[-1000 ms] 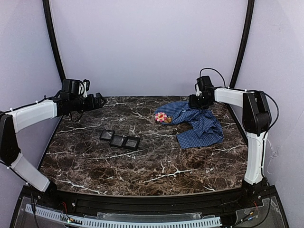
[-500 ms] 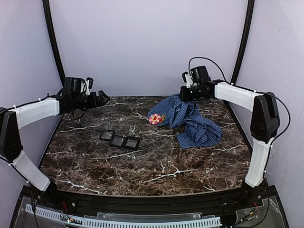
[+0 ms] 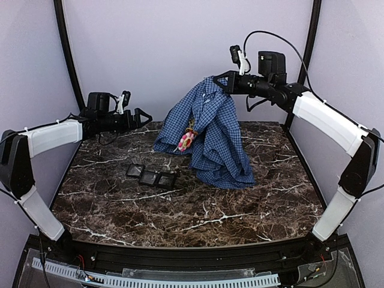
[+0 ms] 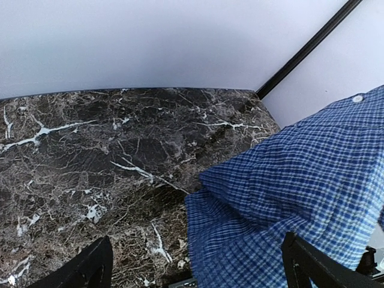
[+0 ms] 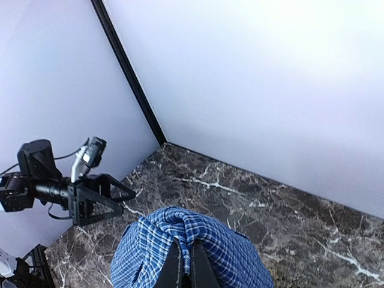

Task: Remove the brooch from the garment

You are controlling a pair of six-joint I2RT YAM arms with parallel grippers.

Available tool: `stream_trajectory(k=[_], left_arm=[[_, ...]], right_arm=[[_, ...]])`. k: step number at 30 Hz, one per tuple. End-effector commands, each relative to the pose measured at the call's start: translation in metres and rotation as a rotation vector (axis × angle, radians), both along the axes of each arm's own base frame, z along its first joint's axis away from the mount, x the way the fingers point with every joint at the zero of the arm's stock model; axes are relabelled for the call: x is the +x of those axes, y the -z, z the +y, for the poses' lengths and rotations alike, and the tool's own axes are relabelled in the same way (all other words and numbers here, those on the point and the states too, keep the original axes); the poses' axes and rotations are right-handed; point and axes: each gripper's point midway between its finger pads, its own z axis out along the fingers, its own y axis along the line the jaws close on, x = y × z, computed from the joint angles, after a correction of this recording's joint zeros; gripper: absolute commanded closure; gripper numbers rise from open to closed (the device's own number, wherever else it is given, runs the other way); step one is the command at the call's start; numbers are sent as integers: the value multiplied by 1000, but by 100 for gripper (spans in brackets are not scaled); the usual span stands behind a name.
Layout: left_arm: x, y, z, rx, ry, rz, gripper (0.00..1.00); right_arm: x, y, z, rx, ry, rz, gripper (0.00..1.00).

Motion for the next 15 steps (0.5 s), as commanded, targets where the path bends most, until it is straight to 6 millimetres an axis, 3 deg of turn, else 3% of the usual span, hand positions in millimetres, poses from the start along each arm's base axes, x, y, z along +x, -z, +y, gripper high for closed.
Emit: stream_trajectory(k=[1,5,9,11,13,15], left_arm=[[-4,-21,-2,-39,4,-56,0],[-8,-8,-2,-13,4,-26,0],[-14,6,-9,29,27,7,0],[-16,12,-14,32,41,26,0],[-20,18,-21,36,58,42,0],[-23,26,-28,47,73,61,0]], right_arm=[[17,61,-12,-24,114,134,100],[36,137,-50,-104,362,329,99],[48,203,-91,-229,576,500,72],[45,215,-94,-277,584,524,53],[40,213,-90,-304,559,500,35],[33,205,-89,-328,554,471,25]])
